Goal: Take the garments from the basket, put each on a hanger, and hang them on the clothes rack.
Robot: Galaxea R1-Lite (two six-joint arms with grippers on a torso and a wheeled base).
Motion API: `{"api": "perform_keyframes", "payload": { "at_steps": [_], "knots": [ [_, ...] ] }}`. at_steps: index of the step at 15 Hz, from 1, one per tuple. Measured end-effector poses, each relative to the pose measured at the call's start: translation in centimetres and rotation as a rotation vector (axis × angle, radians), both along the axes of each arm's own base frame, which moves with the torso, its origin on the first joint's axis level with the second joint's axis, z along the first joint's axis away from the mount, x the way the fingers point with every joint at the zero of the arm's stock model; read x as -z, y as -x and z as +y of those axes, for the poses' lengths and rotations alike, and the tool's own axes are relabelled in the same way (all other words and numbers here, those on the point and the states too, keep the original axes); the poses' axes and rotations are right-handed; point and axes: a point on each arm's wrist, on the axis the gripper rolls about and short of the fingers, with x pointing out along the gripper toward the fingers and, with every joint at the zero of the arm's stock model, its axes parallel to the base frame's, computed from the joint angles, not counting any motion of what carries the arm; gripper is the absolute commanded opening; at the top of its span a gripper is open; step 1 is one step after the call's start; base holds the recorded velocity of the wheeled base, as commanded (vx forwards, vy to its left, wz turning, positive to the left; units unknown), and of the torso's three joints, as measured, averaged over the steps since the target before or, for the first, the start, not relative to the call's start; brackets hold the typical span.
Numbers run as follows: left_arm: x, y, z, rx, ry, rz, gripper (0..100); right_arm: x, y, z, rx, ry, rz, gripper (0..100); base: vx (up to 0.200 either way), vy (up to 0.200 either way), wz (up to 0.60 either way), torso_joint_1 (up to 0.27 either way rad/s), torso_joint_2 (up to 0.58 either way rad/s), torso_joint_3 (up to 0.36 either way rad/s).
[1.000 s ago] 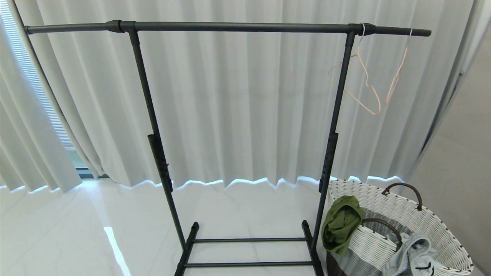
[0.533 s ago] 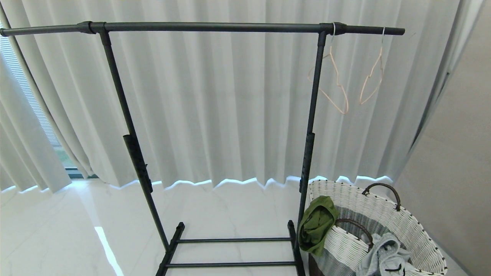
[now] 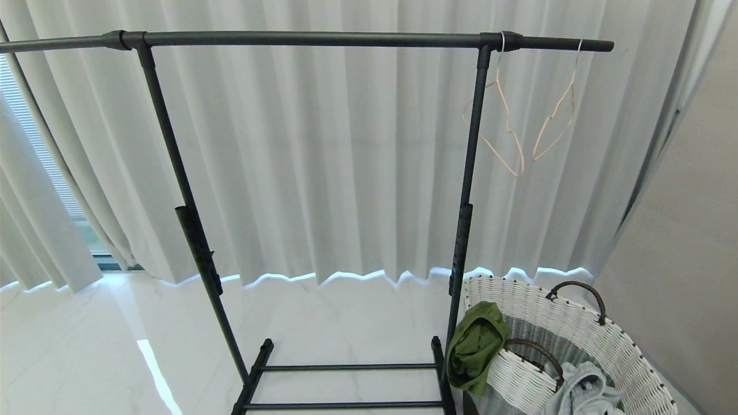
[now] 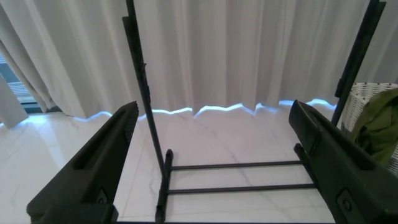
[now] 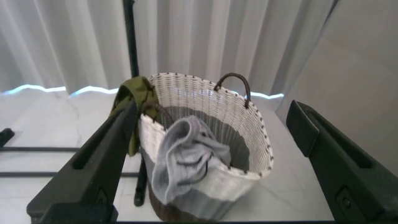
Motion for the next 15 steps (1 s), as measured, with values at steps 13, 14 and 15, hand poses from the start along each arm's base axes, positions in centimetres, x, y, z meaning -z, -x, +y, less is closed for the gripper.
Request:
{"api": "perform_keyframes", "payload": {
  "at_steps": [13, 14, 15],
  "knots": [
    [0.0, 0.0, 0.0, -0.001, 0.014, 0.001, 100, -0.04, -0.01, 0.01, -0.003, 0.042, -0.008, 100, 0.046, 0.0, 0.0, 0.001, 0.0, 0.001],
    [0.0, 0.0, 0.0, -0.001, 0.014, 0.001, 100, -0.1, 0.0, 0.02, -0.009, 0.045, -0.012, 100, 0.0, 0.0, 0.0, 0.0, 0.0, 0.0],
    [0.0, 0.0, 0.0, -0.001, 0.014, 0.001, 100, -0.43, 0.1, 0.06, -0.03, 0.045, -0.019, 100, 0.0, 0.0, 0.0, 0.0, 0.0, 0.0]
  ]
}}
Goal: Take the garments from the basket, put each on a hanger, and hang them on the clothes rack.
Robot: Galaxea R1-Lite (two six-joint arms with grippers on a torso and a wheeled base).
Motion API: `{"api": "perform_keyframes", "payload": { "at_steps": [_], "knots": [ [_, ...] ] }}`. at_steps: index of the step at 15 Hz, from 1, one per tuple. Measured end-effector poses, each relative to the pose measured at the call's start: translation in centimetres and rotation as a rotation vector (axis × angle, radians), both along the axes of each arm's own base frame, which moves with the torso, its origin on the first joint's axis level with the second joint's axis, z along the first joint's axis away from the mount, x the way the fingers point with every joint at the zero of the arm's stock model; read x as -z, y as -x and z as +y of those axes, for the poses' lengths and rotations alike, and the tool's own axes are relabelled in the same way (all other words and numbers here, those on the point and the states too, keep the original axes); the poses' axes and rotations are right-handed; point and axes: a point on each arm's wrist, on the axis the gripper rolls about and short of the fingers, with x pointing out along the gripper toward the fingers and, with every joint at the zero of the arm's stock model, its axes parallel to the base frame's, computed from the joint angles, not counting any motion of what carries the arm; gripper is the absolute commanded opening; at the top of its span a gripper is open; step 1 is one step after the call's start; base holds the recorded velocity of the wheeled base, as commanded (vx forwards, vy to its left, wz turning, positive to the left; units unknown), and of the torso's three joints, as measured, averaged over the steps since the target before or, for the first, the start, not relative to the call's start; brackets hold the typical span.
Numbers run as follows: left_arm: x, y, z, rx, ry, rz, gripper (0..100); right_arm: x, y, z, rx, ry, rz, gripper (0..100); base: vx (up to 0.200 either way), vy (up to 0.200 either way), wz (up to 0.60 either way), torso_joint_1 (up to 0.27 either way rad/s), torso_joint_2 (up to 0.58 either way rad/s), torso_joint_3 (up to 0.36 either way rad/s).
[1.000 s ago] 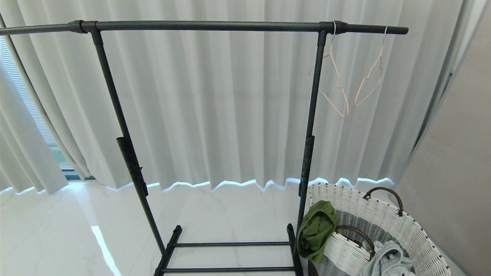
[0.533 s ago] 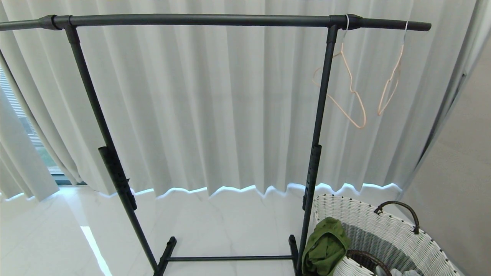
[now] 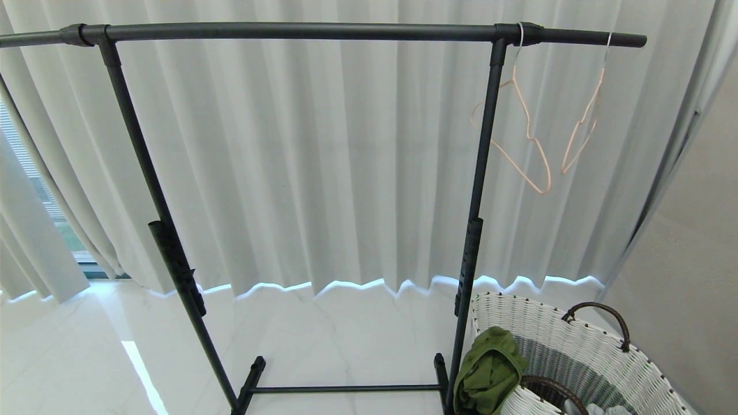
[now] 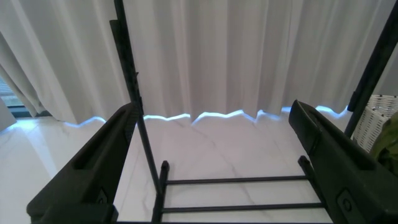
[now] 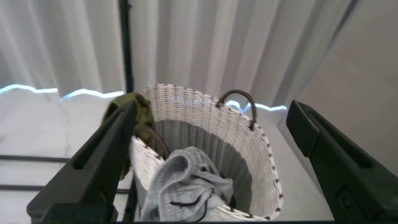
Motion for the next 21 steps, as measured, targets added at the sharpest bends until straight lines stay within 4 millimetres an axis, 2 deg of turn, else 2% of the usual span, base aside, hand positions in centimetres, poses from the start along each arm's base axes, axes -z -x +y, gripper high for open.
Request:
{"api": "perform_keyframes", "payload": {
  "at_steps": [2, 4, 6, 9, 12, 14, 18, 21],
  "knots": [
    [0.0, 0.0, 0.0, 0.0, 0.0, 0.0, 100, -1.6, 0.3, 0.0, -0.036, -0.005, -0.018, 100, 0.0, 0.0, 0.0, 0.0, 0.0, 0.0],
    [0.0, 0.0, 0.0, 0.0, 0.0, 0.0, 100, -3.6, -0.4, 0.0, -0.061, 0.001, 0.044, 100, 0.0, 0.0, 0.0, 0.0, 0.0, 0.0],
    [0.0, 0.0, 0.0, 0.0, 0.0, 0.0, 100, -5.1, -2.4, 0.0, -0.057, 0.032, 0.188, 100, 0.0, 0.0, 0.0, 0.0, 0.0, 0.0],
    [0.0, 0.0, 0.0, 0.0, 0.0, 0.0, 100, -5.6, -7.2, 0.0, -0.04, 0.196, 0.449, 100, 0.0, 0.0, 0.0, 0.0, 0.0, 0.0],
    [0.0, 0.0, 0.0, 0.0, 0.0, 0.0, 100, -4.2, -12.0, -0.1, -0.058, 0.316, 0.655, 100, 0.0, 0.0, 0.0, 0.0, 0.0, 0.0],
    [0.0, 0.0, 0.0, 0.0, 0.0, 0.0, 100, -2.3, -14.5, -0.2, -0.068, 0.345, 0.747, 100, 0.0, 0.0, 0.0, 0.0, 0.0, 0.0],
    [0.0, 0.0, 0.0, 0.0, 0.0, 0.0, 100, 2.0, -17.6, -0.4, -0.097, 0.388, 0.908, 100, 0.0, 0.0, 0.0, 0.0, 0.0, 0.0],
    [0.0, 0.0, 0.0, 0.0, 0.0, 0.0, 100, 4.1, -18.5, -0.5, -0.109, 0.426, 1.008, 100, 0.0, 0.0, 0.0, 0.0, 0.0, 0.0]
  ]
}}
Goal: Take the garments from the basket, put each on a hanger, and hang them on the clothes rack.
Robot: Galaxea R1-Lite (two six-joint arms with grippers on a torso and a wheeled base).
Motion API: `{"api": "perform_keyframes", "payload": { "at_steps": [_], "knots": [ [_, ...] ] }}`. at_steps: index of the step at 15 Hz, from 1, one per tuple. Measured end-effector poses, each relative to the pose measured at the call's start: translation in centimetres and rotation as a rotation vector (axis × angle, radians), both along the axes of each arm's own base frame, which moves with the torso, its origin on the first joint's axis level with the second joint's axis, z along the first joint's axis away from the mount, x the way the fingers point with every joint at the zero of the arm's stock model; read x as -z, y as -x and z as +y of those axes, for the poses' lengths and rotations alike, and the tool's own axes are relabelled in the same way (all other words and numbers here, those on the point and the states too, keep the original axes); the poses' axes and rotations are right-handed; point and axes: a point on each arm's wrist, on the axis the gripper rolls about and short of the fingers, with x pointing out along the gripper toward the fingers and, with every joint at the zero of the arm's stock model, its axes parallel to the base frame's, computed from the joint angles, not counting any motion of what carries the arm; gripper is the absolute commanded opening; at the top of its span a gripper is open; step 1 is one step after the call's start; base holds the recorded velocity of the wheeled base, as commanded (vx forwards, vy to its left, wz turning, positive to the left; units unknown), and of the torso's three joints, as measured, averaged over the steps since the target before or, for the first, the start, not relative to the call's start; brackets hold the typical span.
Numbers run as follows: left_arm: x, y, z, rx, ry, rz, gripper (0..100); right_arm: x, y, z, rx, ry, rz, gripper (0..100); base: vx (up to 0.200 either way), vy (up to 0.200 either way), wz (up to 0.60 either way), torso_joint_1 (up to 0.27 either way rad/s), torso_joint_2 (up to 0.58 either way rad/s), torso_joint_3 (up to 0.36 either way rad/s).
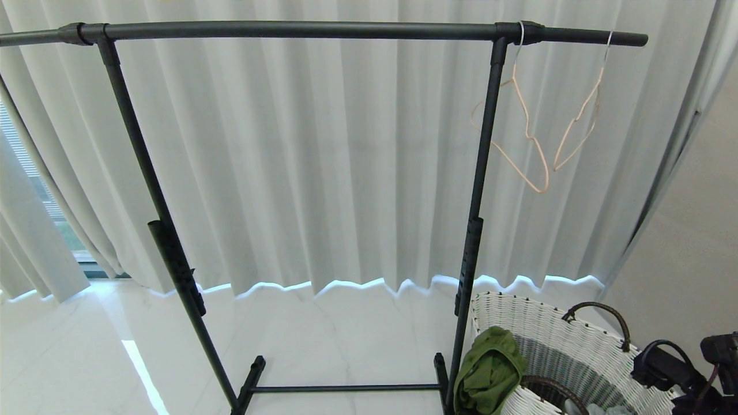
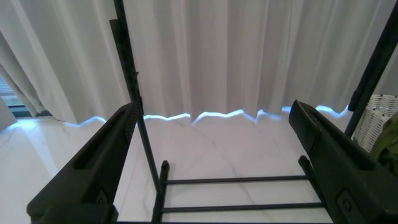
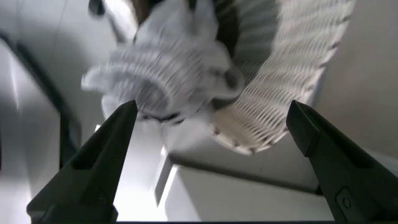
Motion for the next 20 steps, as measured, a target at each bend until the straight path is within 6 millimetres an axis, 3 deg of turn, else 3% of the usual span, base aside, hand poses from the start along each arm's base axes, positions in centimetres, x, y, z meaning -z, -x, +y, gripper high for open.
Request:
{"api": "perform_keyframes", "payload": {
  "at_steps": [10, 11, 16, 20],
  "knots": [
    [0.0, 0.0, 0.0, 0.0, 0.0, 0.0, 100, 2.7, -2.8, -0.2, 0.033, 0.046, 0.022, 100, 0.0, 0.0, 0.0, 0.0, 0.0, 0.0],
    [0.0, 0.0, 0.0, 0.0, 0.0, 0.0, 100, 2.7, -3.0, -0.2, 0.033, 0.046, 0.001, 0, 0.0, 0.0, 0.0, 0.0, 0.0, 0.0],
    [0.0, 0.0, 0.0, 0.0, 0.0, 0.0, 100, 2.6, -3.4, 0.1, 0.018, 0.051, -0.038, 0, 0.0, 0.0, 0.0, 0.0, 0.0, 0.0],
    [0.0, 0.0, 0.0, 0.0, 0.0, 0.0, 100, 0.7, -3.0, 0.1, 0.017, 0.05, -0.115, 0, 0.0, 0.0, 0.0, 0.0, 0.0, 0.0]
  ]
}}
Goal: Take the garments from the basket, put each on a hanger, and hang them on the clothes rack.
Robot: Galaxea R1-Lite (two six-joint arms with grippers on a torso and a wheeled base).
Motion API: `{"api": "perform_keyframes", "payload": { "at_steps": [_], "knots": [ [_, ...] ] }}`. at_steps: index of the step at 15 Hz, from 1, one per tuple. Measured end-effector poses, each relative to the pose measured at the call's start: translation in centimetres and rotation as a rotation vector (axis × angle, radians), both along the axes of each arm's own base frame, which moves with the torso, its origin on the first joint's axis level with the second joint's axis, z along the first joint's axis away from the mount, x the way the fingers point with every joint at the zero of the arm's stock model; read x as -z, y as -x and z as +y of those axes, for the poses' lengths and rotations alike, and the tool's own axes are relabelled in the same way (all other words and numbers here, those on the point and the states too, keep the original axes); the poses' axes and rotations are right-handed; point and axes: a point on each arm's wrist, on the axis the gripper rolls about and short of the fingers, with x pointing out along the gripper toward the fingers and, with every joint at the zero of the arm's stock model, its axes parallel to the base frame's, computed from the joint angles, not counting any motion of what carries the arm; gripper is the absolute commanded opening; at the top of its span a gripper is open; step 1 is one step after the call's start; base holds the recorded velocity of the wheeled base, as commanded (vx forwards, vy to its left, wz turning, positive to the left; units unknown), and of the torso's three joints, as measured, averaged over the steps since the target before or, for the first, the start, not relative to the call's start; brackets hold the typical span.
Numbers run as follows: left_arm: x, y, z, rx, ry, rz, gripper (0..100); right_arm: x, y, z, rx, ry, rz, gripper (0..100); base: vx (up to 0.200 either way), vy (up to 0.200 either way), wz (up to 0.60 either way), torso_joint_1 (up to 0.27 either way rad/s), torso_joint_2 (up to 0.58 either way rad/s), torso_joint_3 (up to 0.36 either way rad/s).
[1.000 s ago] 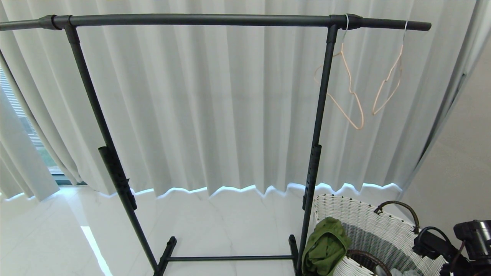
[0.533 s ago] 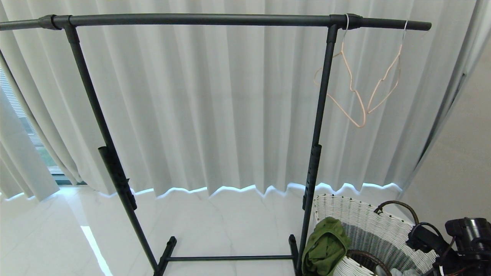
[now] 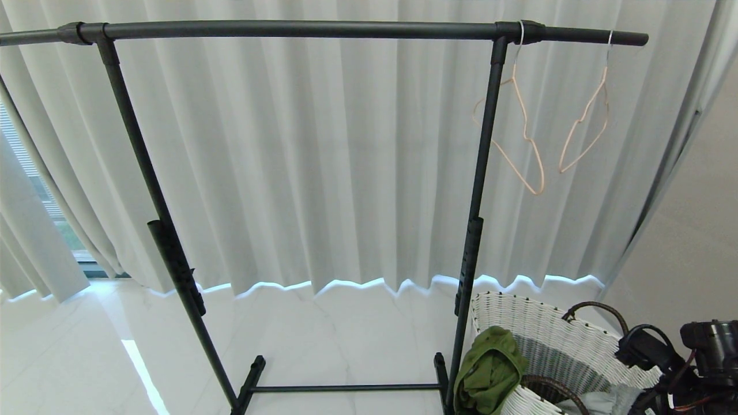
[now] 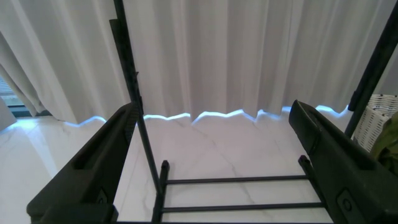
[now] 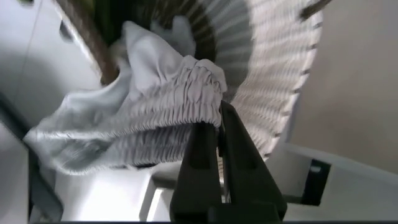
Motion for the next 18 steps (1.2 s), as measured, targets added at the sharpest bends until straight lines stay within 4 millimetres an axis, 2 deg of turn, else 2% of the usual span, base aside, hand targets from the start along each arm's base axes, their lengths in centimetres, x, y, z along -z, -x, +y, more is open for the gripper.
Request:
{"api": "perform_keyframes", "payload": {
  "at_steps": [3, 5, 7, 9, 12, 14, 18],
  "knots": [
    [0.0, 0.0, 0.0, 0.0, 0.0, 0.0, 100, -2.8, -0.5, 0.0, 0.002, 0.0, -0.02, 0, 0.0, 0.0, 0.0, 0.0, 0.0, 0.0],
    [0.0, 0.0, 0.0, 0.0, 0.0, 0.0, 100, -5.7, -0.1, 0.1, 0.002, 0.0, 0.023, 0, 0.0, 0.0, 0.0, 0.0, 0.0, 0.0],
    [0.0, 0.0, 0.0, 0.0, 0.0, 0.0, 100, -9.5, 1.4, 0.3, -0.012, 0.001, 0.045, 0, 0.0, 0.0, 0.0, 0.0, 0.0, 0.0],
    [0.0, 0.0, 0.0, 0.0, 0.0, 0.0, 100, -13.9, 3.6, 0.7, -0.036, 0.005, -0.004, 0, 0.0, 0.0, 0.0, 0.0, 0.0, 0.0],
    [0.0, 0.0, 0.0, 0.0, -0.001, 0.0, 100, -19.3, 6.7, 1.1, -0.056, 0.035, -0.198, 0, 0.0, 0.0, 0.0, 0.0, 0.0, 0.0],
    [0.0, 0.0, 0.0, 0.0, -0.005, 0.001, 100, -20.9, 8.1, 1.2, -0.068, 0.03, -0.292, 0, -0.1, 0.0, 0.0, 0.001, 0.0, 0.001],
    [0.0, 0.0, 0.0, 0.001, -0.015, 0.001, 100, -22.0, 10.3, 1.0, -0.071, 0.019, -0.392, 0, -0.2, 0.0, 0.0, 0.002, 0.0, 0.002]
  ]
}}
